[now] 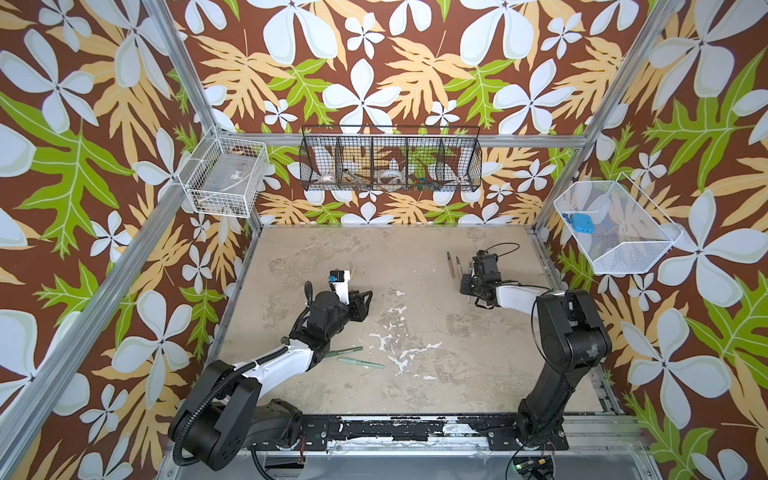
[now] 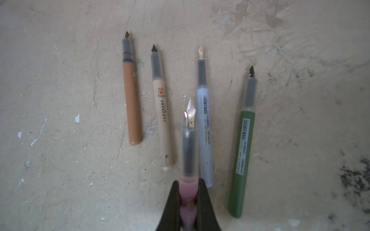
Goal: Open the pen caps
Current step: 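Set the uncapped pink pen beside the other pens and open the right gripper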
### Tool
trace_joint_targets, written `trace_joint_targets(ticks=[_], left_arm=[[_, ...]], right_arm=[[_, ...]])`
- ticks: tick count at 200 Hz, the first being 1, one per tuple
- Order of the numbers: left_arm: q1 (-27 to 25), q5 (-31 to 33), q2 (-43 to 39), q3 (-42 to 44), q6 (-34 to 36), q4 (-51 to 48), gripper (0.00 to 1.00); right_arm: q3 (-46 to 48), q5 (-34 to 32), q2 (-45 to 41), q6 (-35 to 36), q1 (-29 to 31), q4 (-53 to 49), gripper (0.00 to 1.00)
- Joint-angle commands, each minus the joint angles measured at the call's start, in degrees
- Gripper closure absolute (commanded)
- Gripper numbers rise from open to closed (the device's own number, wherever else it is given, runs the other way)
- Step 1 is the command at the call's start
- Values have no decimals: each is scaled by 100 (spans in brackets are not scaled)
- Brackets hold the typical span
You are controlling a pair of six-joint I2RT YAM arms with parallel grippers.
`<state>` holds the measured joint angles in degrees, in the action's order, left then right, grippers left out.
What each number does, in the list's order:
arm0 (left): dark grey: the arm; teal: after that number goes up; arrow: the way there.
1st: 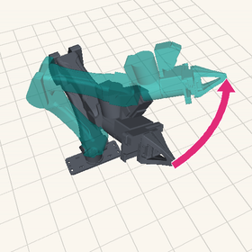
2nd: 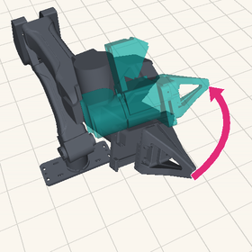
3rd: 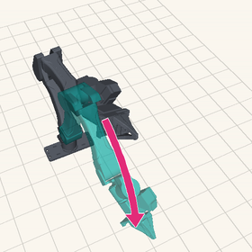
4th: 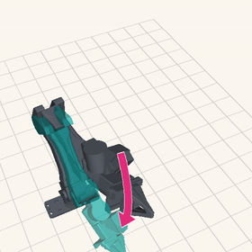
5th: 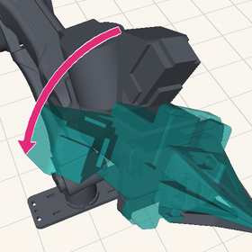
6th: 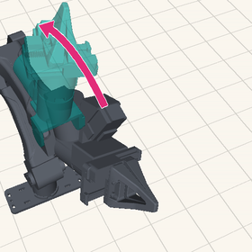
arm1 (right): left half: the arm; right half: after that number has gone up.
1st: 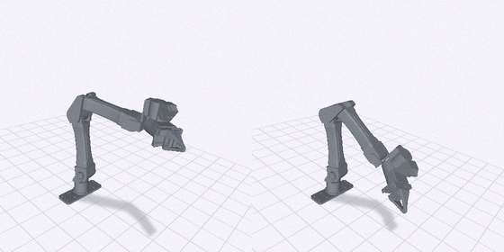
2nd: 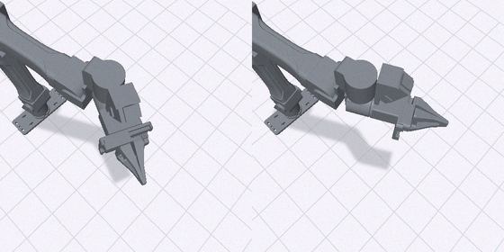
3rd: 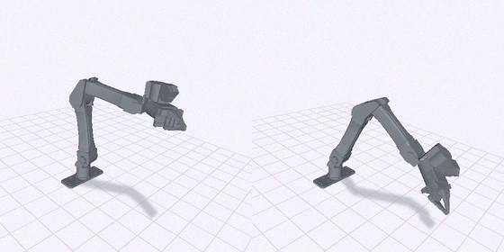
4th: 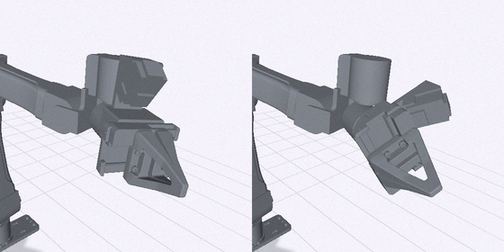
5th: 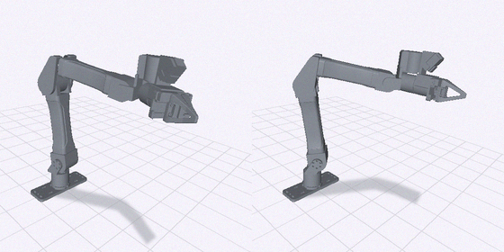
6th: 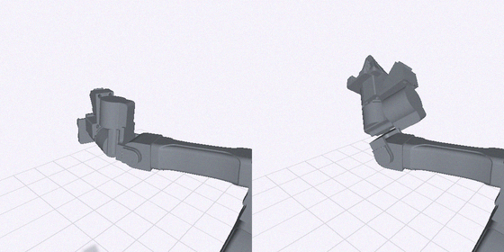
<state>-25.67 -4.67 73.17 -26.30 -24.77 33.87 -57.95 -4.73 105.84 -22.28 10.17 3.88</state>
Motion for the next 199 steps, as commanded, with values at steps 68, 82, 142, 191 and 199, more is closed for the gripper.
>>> trace_joint_targets(ticks=[68, 82, 142, 191, 199], left_arm=[[-8, 10, -76, 11, 75, 198, 49], [-8, 10, -74, 11, 81, 197, 49], [-8, 45, -102, 29, 73, 208, 49], [-12, 36, -153, 42, 70, 208, 49], [-8, 36, -180, 50, 73, 212, 49]], right_arm=[[-127, 101, 95, 105, 11, -205, 91], [-154, 119, 79, 110, 11, -230, 89], [-149, 192, -308, 207, 27, -232, 82], [-67, 324, -717, 145, 59, -230, 75], [-93, 295, -673, 145, 60, -258, 75]])
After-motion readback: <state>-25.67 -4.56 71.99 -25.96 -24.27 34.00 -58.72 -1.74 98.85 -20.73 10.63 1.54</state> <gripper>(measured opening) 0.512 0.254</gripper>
